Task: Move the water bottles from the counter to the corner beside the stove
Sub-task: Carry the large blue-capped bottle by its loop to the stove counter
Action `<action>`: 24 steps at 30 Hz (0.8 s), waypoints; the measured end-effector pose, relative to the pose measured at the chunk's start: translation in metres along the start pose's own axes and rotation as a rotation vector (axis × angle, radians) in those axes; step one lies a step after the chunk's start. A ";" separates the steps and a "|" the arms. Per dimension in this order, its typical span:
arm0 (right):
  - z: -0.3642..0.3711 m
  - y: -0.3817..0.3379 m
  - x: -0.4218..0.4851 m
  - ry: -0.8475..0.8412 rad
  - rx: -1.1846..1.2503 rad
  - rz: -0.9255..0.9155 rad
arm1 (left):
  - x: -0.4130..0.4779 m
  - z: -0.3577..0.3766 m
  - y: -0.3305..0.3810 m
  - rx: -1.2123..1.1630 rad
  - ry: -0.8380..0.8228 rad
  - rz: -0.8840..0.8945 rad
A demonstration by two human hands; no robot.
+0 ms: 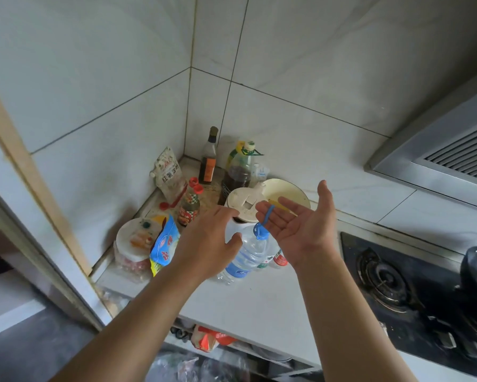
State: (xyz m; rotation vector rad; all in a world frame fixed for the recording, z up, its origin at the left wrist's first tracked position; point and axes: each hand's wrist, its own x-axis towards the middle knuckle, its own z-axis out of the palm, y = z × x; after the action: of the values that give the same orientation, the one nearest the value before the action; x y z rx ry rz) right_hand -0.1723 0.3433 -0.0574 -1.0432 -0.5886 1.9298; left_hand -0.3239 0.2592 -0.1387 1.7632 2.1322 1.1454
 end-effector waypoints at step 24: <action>-0.009 0.005 0.045 -0.080 0.029 0.049 | 0.035 0.008 -0.008 -0.027 0.051 0.096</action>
State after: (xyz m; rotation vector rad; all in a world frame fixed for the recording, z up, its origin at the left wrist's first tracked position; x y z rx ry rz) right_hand -0.1801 0.3786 -0.0853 -0.9747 -0.5829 2.0248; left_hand -0.3364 0.2944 -0.1374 1.8627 2.0693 1.2499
